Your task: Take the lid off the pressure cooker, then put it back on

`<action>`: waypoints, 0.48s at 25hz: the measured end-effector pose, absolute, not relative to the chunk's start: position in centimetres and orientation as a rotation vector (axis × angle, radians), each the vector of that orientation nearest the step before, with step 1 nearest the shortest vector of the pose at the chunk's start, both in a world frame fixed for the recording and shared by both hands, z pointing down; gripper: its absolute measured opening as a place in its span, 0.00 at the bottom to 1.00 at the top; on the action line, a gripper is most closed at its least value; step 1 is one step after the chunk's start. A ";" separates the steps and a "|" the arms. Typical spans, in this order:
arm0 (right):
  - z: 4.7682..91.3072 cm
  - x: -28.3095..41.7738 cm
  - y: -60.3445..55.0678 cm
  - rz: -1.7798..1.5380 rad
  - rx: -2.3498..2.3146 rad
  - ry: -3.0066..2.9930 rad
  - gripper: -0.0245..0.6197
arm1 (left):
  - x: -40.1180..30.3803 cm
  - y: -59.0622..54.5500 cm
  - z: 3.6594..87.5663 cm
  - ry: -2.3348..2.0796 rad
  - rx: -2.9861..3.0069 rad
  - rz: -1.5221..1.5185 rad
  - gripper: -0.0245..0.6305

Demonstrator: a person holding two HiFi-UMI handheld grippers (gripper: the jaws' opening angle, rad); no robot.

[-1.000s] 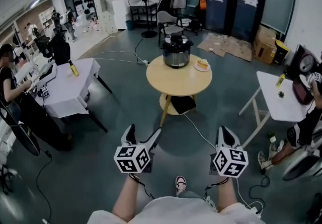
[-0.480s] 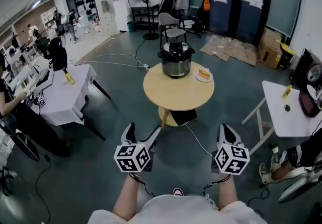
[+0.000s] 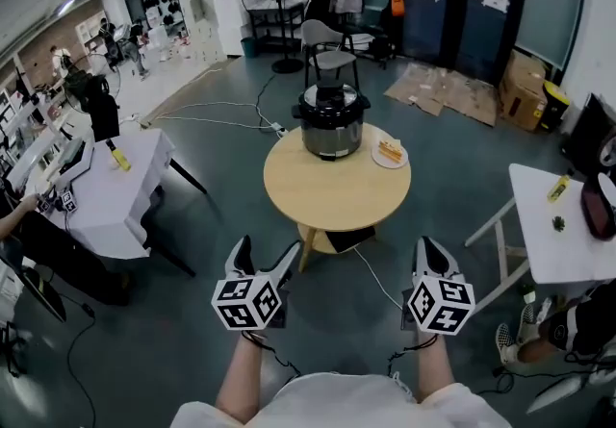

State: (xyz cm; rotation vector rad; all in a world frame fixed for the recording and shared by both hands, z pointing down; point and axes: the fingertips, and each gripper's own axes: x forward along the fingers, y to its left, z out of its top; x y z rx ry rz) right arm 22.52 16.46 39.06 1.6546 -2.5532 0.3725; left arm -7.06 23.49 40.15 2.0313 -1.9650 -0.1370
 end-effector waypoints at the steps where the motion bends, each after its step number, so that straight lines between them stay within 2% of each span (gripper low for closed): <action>1: 39.1 22.6 16.1 0.382 1.662 -2.557 0.04 | -7.0 23.1 40.3 -1.963 2.029 -0.128 0.80; 12: 40.7 21.5 11.3 0.479 1.633 -2.563 0.04 | -8.2 18.5 41.4 -1.957 2.010 -0.089 0.80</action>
